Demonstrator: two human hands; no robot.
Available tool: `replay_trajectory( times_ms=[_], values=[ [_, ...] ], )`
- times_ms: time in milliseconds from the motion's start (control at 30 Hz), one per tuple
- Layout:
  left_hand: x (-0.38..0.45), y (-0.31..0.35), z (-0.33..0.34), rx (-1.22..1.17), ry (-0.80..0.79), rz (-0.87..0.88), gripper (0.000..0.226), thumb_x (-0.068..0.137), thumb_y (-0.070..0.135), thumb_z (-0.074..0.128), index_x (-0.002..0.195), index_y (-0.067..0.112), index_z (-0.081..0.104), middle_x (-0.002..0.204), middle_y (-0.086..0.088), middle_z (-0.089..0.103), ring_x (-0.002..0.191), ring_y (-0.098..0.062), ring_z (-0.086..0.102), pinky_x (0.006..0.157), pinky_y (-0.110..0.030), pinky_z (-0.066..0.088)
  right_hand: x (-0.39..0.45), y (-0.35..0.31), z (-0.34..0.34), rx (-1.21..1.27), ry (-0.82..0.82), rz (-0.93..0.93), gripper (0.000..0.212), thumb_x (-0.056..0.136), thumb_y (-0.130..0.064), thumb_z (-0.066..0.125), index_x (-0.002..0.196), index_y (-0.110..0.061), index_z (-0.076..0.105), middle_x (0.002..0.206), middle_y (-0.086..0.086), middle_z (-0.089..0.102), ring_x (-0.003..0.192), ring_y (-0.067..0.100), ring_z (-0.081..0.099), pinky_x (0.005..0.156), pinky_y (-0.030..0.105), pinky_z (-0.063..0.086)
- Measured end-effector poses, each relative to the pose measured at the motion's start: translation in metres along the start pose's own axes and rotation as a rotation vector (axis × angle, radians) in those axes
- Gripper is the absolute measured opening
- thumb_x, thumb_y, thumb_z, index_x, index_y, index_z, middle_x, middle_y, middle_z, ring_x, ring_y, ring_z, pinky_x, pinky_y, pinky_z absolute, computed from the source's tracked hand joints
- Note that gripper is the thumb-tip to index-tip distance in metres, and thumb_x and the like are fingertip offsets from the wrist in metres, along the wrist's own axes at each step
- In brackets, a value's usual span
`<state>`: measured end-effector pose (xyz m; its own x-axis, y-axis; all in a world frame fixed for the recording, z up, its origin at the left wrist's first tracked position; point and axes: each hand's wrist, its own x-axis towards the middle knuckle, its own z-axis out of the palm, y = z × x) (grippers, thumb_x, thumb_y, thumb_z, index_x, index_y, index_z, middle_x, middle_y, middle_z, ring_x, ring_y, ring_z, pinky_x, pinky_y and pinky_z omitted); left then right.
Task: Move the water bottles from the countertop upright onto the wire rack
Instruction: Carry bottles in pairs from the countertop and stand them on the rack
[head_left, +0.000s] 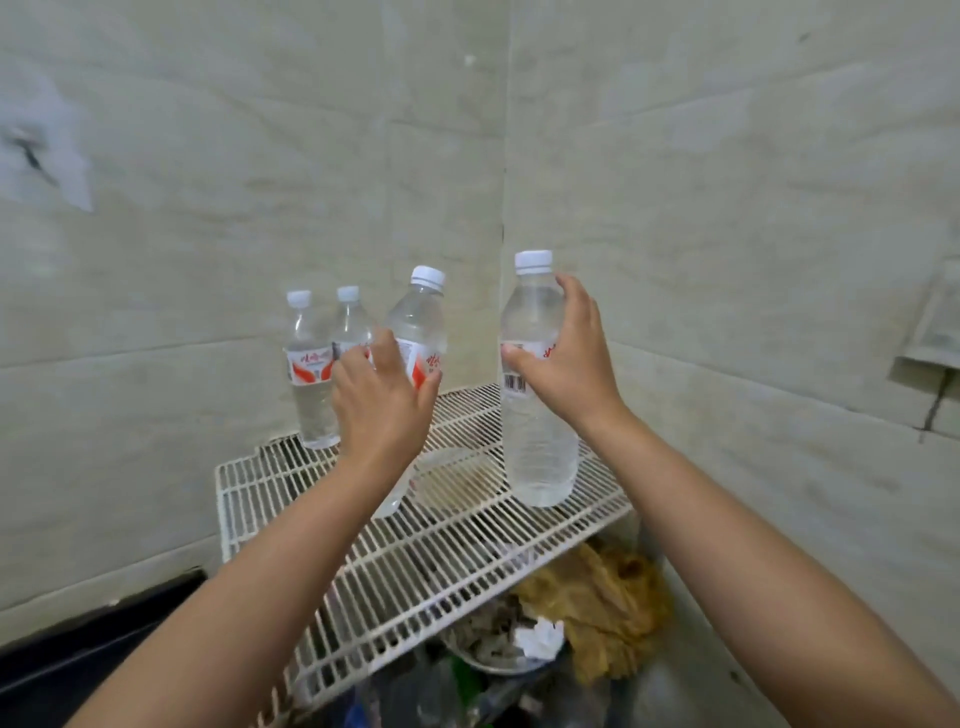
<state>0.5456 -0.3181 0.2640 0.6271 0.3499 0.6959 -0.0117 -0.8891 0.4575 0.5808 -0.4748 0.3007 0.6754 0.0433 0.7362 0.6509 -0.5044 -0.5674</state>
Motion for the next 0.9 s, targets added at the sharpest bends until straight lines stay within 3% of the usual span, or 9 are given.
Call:
replay_trajectory(
  times_ms=[133, 267, 500, 767, 900],
  values=[
    [0.045, -0.012, 0.048, -0.07, -0.022, -0.1, 0.058, 0.086, 0.026, 0.054, 0.131, 0.005, 0.026, 0.117, -0.028, 0.04, 0.109, -0.037, 0.037, 0.091, -0.046, 0.033, 0.052, 0.04, 0.038, 0.038, -0.056, 0.013, 0.079, 0.067, -0.014, 0.075, 0.133, -0.01, 0.03, 0.135, 0.013, 0.039, 0.124, 0.025, 0.039, 0.094, 0.02, 0.028],
    [0.079, -0.026, 0.09, -0.121, -0.037, -0.24, 0.061, 0.088, 0.021, 0.052, 0.137, 0.01, 0.018, 0.122, -0.029, 0.035, 0.116, -0.037, 0.029, 0.098, -0.047, 0.025, 0.094, 0.074, 0.085, 0.046, -0.144, 0.02, 0.08, 0.066, -0.015, 0.076, 0.132, -0.01, 0.031, 0.135, 0.012, 0.04, 0.124, 0.025, 0.039, 0.097, 0.026, 0.031],
    [0.104, -0.038, 0.142, -0.295, 0.069, -0.456, 0.069, 0.087, 0.025, 0.055, 0.14, 0.018, 0.01, 0.141, -0.02, 0.017, 0.129, -0.03, 0.016, 0.108, -0.045, 0.02, 0.137, 0.129, 0.154, 0.124, -0.322, 0.03, 0.082, 0.065, -0.018, 0.077, 0.132, -0.015, 0.029, 0.134, 0.009, 0.038, 0.121, 0.025, 0.042, 0.091, 0.022, 0.03],
    [0.099, -0.053, 0.14, -0.112, 0.045, -0.446, 0.088, 0.071, 0.037, 0.072, 0.136, 0.02, 0.014, 0.137, -0.016, 0.029, 0.126, -0.031, 0.029, 0.102, -0.045, 0.032, 0.154, 0.148, 0.165, -0.066, -0.49, -0.002, 0.098, 0.063, -0.038, 0.077, 0.137, -0.018, 0.016, 0.134, 0.013, 0.036, 0.12, 0.032, 0.043, 0.092, 0.038, 0.041],
    [0.124, -0.051, 0.112, -0.102, 0.043, -0.324, 0.071, 0.084, 0.038, 0.057, 0.14, 0.014, 0.02, 0.143, -0.015, 0.032, 0.131, -0.03, 0.031, 0.107, -0.045, 0.032, 0.174, 0.131, 0.152, -0.074, -0.472, -0.039, 0.073, 0.076, -0.049, 0.062, 0.132, -0.014, 0.031, 0.13, 0.016, 0.045, 0.118, 0.033, 0.044, 0.09, 0.038, 0.041]
  ],
)
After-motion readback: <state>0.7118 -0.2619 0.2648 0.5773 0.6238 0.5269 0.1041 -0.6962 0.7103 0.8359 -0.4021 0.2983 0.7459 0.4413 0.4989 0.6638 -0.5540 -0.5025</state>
